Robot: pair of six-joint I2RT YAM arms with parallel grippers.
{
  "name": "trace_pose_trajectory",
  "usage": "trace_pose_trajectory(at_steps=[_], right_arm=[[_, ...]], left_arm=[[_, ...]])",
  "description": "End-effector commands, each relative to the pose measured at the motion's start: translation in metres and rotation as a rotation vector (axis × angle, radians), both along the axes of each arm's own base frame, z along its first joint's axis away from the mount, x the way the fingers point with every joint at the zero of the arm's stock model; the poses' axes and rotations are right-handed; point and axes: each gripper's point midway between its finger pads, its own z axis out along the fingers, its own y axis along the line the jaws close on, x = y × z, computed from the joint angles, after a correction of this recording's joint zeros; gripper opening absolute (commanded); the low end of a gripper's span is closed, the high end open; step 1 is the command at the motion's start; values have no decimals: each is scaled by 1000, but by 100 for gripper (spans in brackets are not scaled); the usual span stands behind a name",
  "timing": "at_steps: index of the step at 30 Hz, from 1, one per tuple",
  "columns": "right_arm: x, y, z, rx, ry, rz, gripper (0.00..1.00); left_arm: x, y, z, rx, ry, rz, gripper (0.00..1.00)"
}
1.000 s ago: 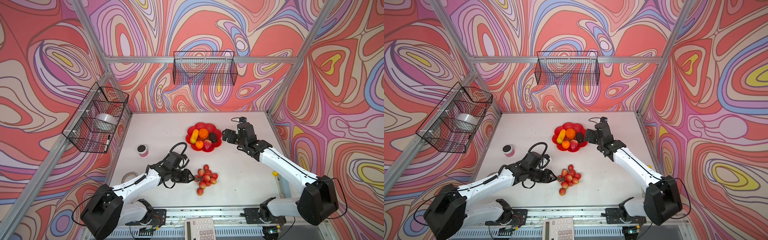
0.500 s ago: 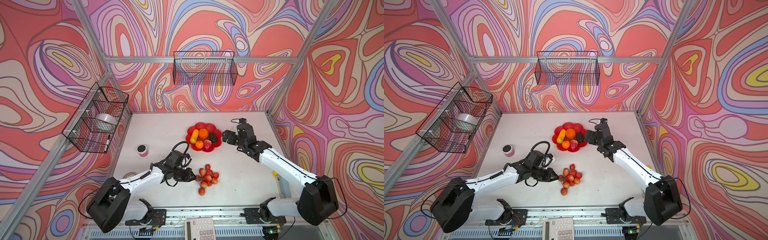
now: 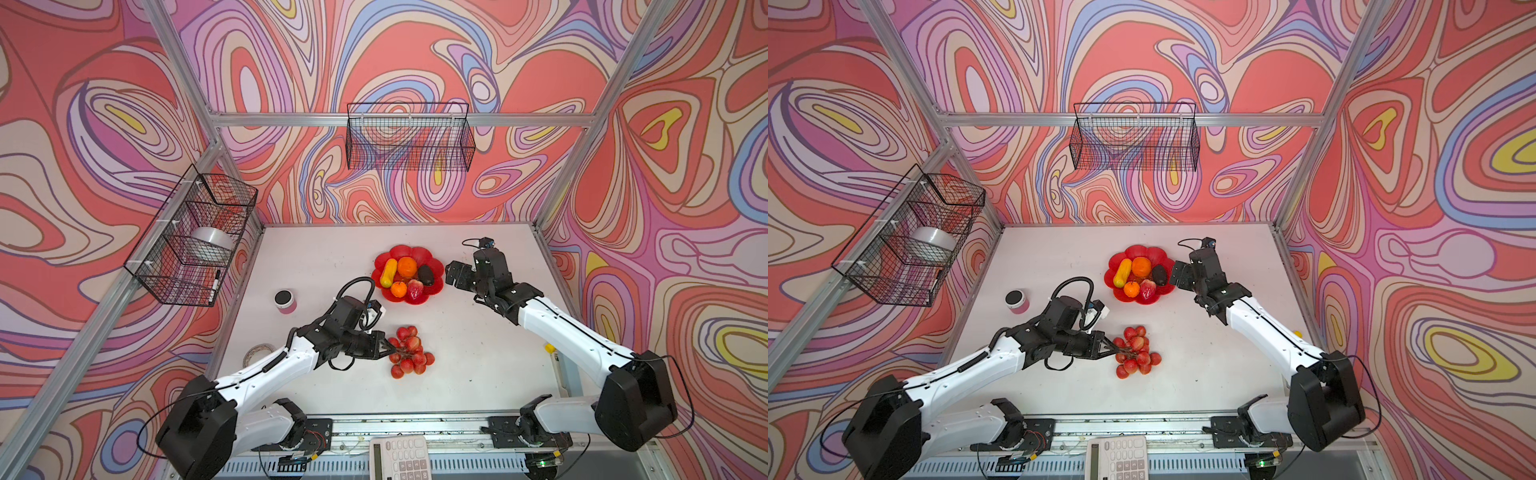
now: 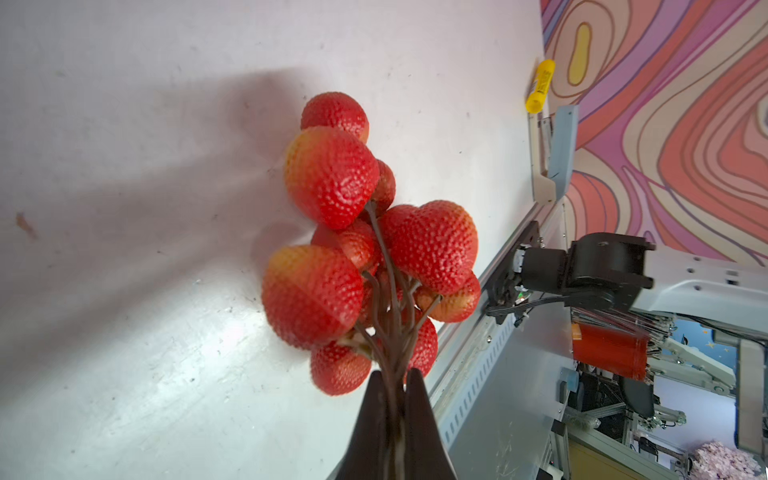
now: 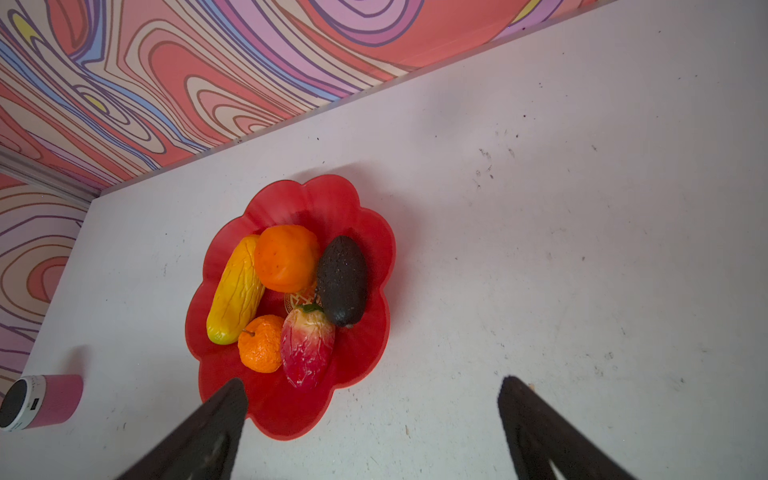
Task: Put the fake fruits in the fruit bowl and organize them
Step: 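Lift the lychee bunch and lay it over the bowl with the left gripper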
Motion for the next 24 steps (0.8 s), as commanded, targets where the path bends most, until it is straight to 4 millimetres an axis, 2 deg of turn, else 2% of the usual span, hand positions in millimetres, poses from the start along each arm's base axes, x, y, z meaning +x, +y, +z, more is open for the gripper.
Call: trace_pose_trajectory(at_steps=[1, 3, 5, 9, 11, 16, 21, 24], right_arm=[[-6, -11, 3, 2, -22, -49, 98], [-11, -20, 5, -3, -29, -85, 98], [-16, -28, 12, -4, -54, -118, 98], [-27, -46, 41, -23, -122, -172, 98], [-34, -53, 57, -29, -157, -187, 98], [-54, -68, 87, -32, -216, -211, 98], [-71, -76, 92, -26, -218, -223, 99], [-78, -82, 91, -28, -209, -238, 98]], left_arm=[[5, -4, 56, -120, -79, 4, 0], [21, -6, 94, -216, -163, 30, 0], [35, -7, 123, -284, -218, 38, 0], [74, -16, 153, -337, -290, 21, 0], [95, -23, 158, -345, -296, 0, 0], [152, -41, 153, -393, -275, -37, 0], [209, -46, 132, -442, -232, -27, 0], [236, -47, 119, -486, -195, 3, 0]])
